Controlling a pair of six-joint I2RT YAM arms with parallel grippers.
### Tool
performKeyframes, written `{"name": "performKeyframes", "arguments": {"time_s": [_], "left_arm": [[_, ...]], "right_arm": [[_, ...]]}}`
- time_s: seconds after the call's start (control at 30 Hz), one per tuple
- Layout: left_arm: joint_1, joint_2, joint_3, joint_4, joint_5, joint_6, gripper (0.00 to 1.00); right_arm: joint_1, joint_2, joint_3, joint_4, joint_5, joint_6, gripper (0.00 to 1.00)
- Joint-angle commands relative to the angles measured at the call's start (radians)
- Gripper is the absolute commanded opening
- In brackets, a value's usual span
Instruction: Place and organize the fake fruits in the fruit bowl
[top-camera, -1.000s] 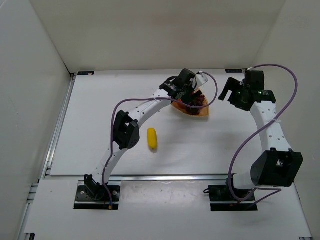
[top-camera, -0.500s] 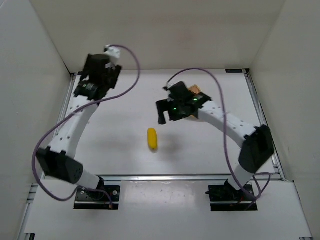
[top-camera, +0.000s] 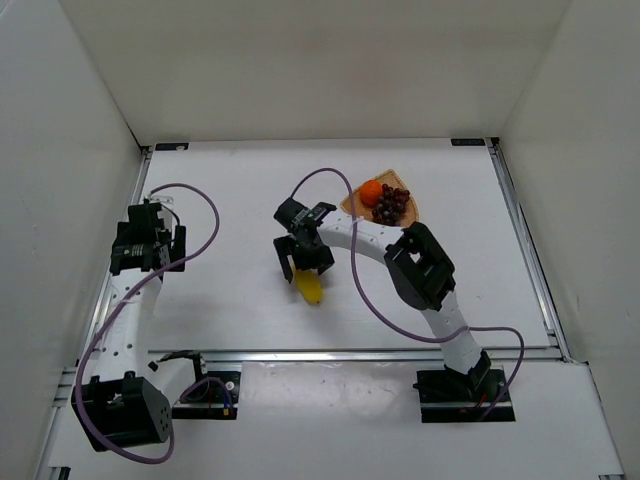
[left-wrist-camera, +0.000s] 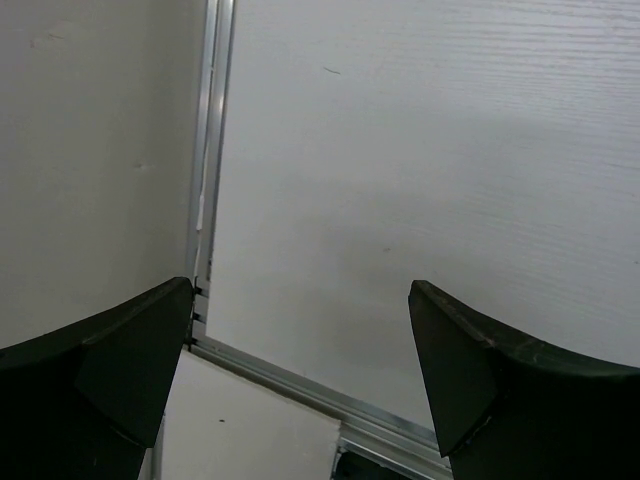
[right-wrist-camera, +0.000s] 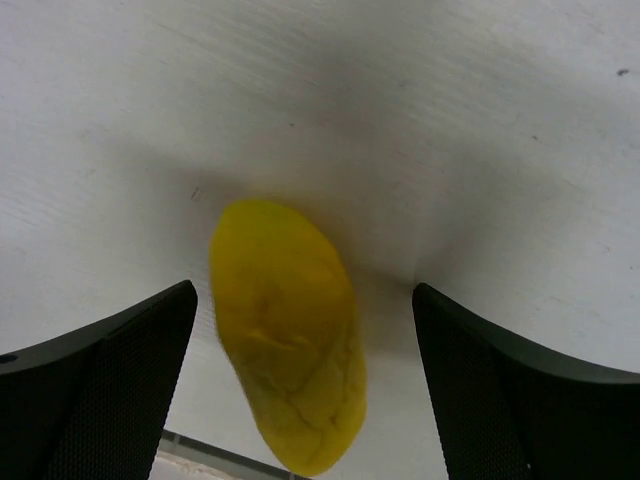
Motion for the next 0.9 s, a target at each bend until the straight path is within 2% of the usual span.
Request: {"name": "performKeyframes", "arguments": {"time_s": [0.0, 0.03, 0.07, 0.13, 0.17, 0.27, 0.3, 0.43, 0.5, 0.57, 0.63, 0.7, 0.8, 0.87], "left_arm": [[0.011, -0.046, -0.008, -0.019, 0.092, -0.060, 1.00], [0.020, -0.046, -0.008, -0.028, 0.101, -0.077, 1.00], [0.020, -0.046, -0.008, -0.028, 0.117, -0.090, 1.00], [0.020, -0.046, -0.008, -0.038, 0.126, -0.091, 1.00], [0.020, -0.046, -0.008, -0.038, 0.126, -0.101, 1.00], [0.020, -0.027, 0.001, -0.038, 0.126, -0.101, 1.00], [0.020, -0.027, 0.010, -0.048, 0.117, -0.101, 1.00], [0.020, -0.027, 0.020, -0.058, 0.117, -0.101, 1.00], [0.020, -0.027, 0.020, -0.058, 0.117, -0.110, 1.00], [0.020, -0.027, 0.010, -0.058, 0.117, -0.120, 1.00], [0.020, -0.027, 0.001, -0.058, 0.117, -0.120, 1.00], [0.020, -0.014, 0.001, -0.058, 0.117, -0.120, 1.00], [0.020, -0.005, 0.001, -0.067, 0.106, -0.129, 1.00], [0.020, 0.004, 0.001, -0.079, 0.095, -0.129, 1.00]], "right_arm": [[0.007, -0.026, -0.011, -0.044, 0.045, 0.042, 0.88], [0.018, -0.035, -0.011, -0.044, 0.045, 0.042, 0.84], [0.018, -0.035, -0.020, -0.044, 0.045, 0.042, 0.67], [0.028, -0.058, -0.031, -0.044, 0.045, 0.042, 0.46], [0.028, -0.079, -0.031, -0.044, 0.036, 0.042, 0.23], [0.028, -0.159, -0.068, -0.044, 0.036, 0.042, 0.03], [0.019, -0.185, -0.082, -0.044, 0.036, 0.051, 0.00], [-0.068, -0.355, -0.189, -0.009, 0.057, 0.109, 0.00], [-0.160, -0.478, -0.281, 0.057, 0.091, 0.161, 0.00], [-0.244, -0.548, -0.300, 0.118, 0.116, 0.096, 0.00], [-0.306, -0.532, -0.266, 0.159, 0.139, -0.014, 0.00], [-0.332, -0.436, -0.125, 0.131, 0.166, -0.204, 0.00], [-0.341, -0.297, 0.045, 0.105, 0.229, -0.397, 0.00], [-0.330, -0.238, 0.084, 0.134, 0.370, -0.453, 0.00]]}}
